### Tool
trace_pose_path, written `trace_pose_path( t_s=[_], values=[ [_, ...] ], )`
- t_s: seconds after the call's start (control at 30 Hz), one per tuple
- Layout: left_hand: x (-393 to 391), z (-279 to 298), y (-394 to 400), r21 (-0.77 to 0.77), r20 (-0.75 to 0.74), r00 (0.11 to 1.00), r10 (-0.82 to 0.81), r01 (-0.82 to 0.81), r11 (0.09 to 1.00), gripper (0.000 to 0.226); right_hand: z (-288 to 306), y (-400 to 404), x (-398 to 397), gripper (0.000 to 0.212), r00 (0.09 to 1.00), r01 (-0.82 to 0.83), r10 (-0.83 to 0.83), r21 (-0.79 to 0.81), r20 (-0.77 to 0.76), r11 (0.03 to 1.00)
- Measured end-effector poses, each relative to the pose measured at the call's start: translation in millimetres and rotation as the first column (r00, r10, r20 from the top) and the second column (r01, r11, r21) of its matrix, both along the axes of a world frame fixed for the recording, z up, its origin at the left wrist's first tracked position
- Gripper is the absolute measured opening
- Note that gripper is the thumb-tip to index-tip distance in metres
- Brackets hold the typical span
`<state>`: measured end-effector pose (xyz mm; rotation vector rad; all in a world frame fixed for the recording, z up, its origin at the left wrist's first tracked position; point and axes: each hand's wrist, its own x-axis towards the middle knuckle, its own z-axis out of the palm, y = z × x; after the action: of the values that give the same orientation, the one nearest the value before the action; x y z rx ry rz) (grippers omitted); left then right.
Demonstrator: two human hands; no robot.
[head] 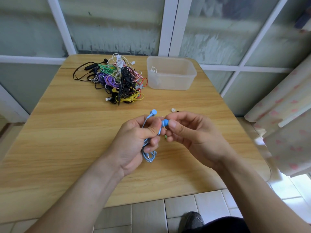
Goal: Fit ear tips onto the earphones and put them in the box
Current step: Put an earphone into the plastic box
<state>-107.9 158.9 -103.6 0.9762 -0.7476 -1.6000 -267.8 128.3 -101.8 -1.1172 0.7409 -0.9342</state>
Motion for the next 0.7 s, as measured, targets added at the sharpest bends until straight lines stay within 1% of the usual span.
trace_pose_path(
  t_s=[0.13, 0.23, 0.33, 0.4, 0.47, 0.5, 0.57, 0.63, 0.7],
  values=[
    [3.7, -0.3, -0.1, -0.009, 0.024, 0.999, -0.040, 0.040, 0.999, 0.024, 0.4, -0.5, -1.6, 0.011, 0.999, -0.047, 0.047, 0.031, 0.010, 0.998],
    [6.0, 0.5, -0.3, -0.033, 0.120, 0.991, -0.054, 0.058, 0.998, 0.028, 0.4, 0.3, -1.9, 0.009, 0.996, -0.083, 0.082, 0.039, 0.023, 0.996],
    [7.3, 1.1, -0.2, -0.047, 0.192, 0.981, -0.033, 0.043, 0.998, 0.024, 0.7, 1.4, -1.8, 0.005, 0.997, -0.078, 0.078, 0.038, 0.007, 0.996],
    [7.4, 1.1, 0.4, -0.019, 0.197, 0.980, -0.027, 0.032, 0.999, 0.023, 1.9, 2.0, -2.8, 0.009, 0.995, -0.056, 0.052, -0.042, -0.082, 0.998],
    [7.9, 0.3, 1.1, 0.023, 0.204, 0.979, -0.028, 0.024, 0.999, 0.020, 4.3, 2.2, -3.8, 0.012, 0.981, -0.044, 0.009, -0.177, -0.194, 0.983],
    [8.4, 0.2, 1.5, 0.037, 0.210, 0.977, -0.036, 0.028, 0.999, 0.015, 5.8, 2.3, -3.8, 0.012, 0.973, -0.045, -0.012, -0.239, -0.230, 0.970],
    [9.3, 0.9, 1.6, 0.048, 0.226, 0.973, -0.045, 0.035, 0.998, 0.005, 6.6, 1.9, -4.1, 0.010, 0.961, -0.050, -0.045, -0.332, -0.272, 0.942],
    [10.0, 2.3, 1.8, 0.046, 0.266, 0.963, -0.036, 0.025, 0.999, 0.008, 6.0, 1.4, -4.0, 0.006, 0.950, -0.058, -0.069, -0.388, -0.305, 0.920],
    [9.6, 2.7, 2.1, 0.026, 0.322, 0.947, -0.015, 0.007, 1.000, 0.008, 4.4, 1.0, -3.4, 0.005, 0.940, -0.061, -0.087, -0.410, -0.331, 0.910]
  ],
)
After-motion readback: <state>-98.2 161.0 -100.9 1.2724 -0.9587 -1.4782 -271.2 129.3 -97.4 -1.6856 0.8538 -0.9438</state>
